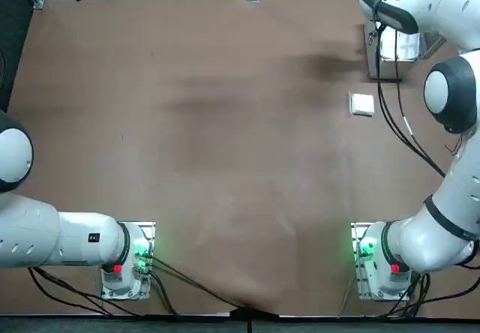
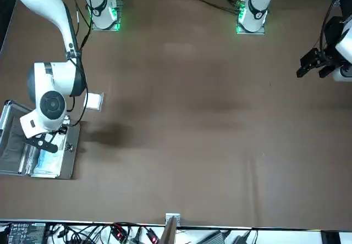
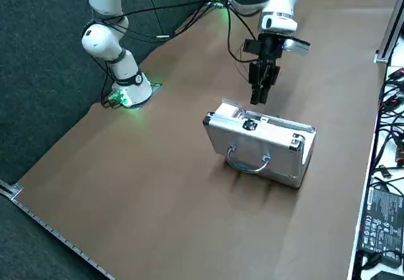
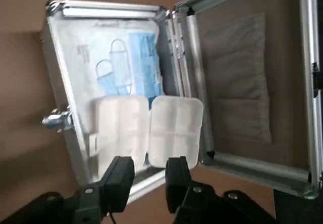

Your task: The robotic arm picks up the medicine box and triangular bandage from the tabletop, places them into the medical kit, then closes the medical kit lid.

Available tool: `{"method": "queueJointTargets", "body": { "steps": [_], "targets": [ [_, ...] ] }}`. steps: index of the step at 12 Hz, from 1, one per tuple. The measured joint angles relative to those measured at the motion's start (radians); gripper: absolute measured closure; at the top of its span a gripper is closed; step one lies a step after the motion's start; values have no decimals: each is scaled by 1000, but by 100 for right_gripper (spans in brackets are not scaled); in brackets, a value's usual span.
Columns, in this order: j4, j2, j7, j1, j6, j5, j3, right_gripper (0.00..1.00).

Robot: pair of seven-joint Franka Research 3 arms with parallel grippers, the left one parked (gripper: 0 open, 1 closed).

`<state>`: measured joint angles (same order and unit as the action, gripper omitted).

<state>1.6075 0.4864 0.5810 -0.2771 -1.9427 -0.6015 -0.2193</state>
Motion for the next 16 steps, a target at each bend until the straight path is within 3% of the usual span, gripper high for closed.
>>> {"method": "queueJointTargets", "body": {
  "steps": [1, 2, 7, 11, 16],
  "targets": [
    [0, -13, -42, -2, 16, 34, 1, 58],
    [-1, -42, -124, -10, 56, 142, 4, 58],
    [39, -61, -163, -99, 110, 374, 15, 60],
    [112, -22, -93, -172, 104, 397, 19, 63],
    [149, 70, 16, -197, 41, 396, 19, 69]
  ]
}}
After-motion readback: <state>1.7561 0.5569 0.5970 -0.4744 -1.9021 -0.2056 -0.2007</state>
